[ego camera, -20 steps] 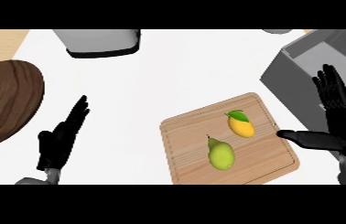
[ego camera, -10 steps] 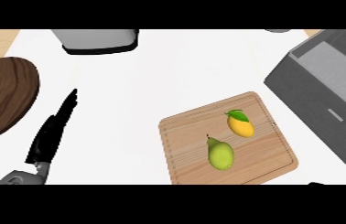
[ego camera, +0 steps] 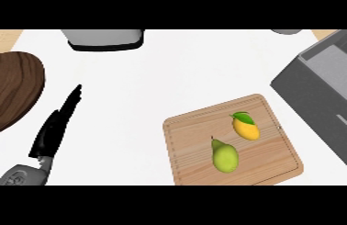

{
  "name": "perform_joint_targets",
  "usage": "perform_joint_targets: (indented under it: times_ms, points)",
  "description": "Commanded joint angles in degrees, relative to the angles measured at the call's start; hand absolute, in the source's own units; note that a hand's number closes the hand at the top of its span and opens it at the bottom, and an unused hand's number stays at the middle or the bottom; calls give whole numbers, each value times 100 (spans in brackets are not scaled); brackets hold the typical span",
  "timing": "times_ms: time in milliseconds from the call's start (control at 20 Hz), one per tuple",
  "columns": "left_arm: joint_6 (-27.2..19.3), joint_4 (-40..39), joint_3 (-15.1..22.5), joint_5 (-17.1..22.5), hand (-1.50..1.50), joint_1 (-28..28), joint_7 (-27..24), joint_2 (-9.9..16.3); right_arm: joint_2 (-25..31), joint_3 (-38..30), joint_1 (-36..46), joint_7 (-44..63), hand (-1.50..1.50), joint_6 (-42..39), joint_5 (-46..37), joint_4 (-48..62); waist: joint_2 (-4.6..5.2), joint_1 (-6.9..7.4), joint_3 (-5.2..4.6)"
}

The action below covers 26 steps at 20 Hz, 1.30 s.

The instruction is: Pick the pear from the cutting board and place it in the cardboard box

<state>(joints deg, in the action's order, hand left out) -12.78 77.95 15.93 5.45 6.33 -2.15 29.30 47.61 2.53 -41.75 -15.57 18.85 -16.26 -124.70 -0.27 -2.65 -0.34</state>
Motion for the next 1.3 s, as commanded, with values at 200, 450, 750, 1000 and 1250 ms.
perform_joint_targets:
  times_ms: [200, 450, 750, 1000, 1250]
  points:
    - [185, -205, -3, -92, 0, 199, -151, -90, 234, 597, -637, 2818, -150, -537, -1909, -1858, 43, 217, 2]
    - [228, -225, 31, -144, 0, 92, -187, -144, 658, 657, -227, 4065, -150, -940, -1970, -2153, 41, 271, -4]
    - [235, -325, 44, -270, 0, 495, 15, -292, 587, 1694, 1179, 5427, -150, -1288, -2143, -1858, 71, 404, 3]
    - [121, -142, 133, -429, 0, 695, 436, -544, 100, 2756, 2419, 6272, -150, -1748, -2263, -1253, 43, 370, 23]
    - [270, -235, -74, -456, 0, 85, -202, -466, -759, 3584, 3280, 6692, -150, -2049, -2690, -596, 23, 330, 29]
